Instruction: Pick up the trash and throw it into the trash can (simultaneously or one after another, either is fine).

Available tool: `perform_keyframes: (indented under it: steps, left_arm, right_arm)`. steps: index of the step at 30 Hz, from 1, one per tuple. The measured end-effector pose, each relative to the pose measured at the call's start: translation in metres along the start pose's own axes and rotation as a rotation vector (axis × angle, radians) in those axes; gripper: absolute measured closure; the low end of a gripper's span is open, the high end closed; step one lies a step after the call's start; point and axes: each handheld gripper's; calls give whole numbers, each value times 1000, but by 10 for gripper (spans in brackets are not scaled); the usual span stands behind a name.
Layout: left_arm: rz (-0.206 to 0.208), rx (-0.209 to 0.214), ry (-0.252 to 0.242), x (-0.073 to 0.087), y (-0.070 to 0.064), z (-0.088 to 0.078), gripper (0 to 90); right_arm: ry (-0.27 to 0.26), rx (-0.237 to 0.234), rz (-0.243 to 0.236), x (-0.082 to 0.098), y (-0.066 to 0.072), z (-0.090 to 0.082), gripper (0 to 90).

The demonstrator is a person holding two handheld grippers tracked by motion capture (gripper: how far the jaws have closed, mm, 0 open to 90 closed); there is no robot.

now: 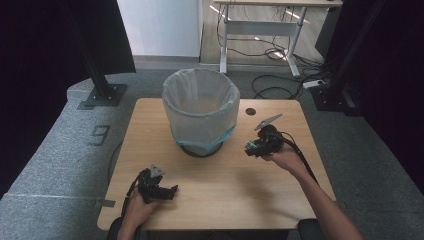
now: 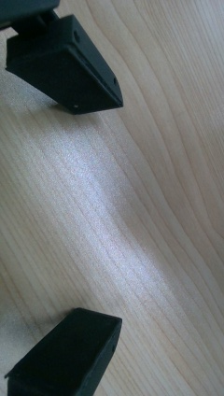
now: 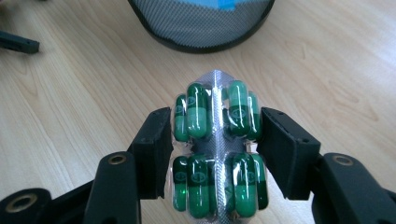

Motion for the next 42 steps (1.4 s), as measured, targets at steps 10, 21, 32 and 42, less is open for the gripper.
perform_keyframes:
  steps: [10,21,32,42]
  left_arm:
    - [-1,0,-2,0,0,0,1]
    - [-1,1,-1,0,0,0,1]
    - [0,1,0,0,0,0,1]
    - [-1,2,0,0,0,0,1]
  right_arm:
    - [-36,7,-11,-30,-5,-29,449]
    - [-54,15,-37,-62,-8,-55,449]
    - [-83,2,-29,-84,-12,-76,449]
    - [-105,7,-35,-109,-14,-97,448]
Point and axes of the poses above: each handheld gripper's, and its own axes: z roughly forward along the jaws, x roughly out of its underside, y roughly to its left, and after that the axes turned 6 degrees about -z, right-handed
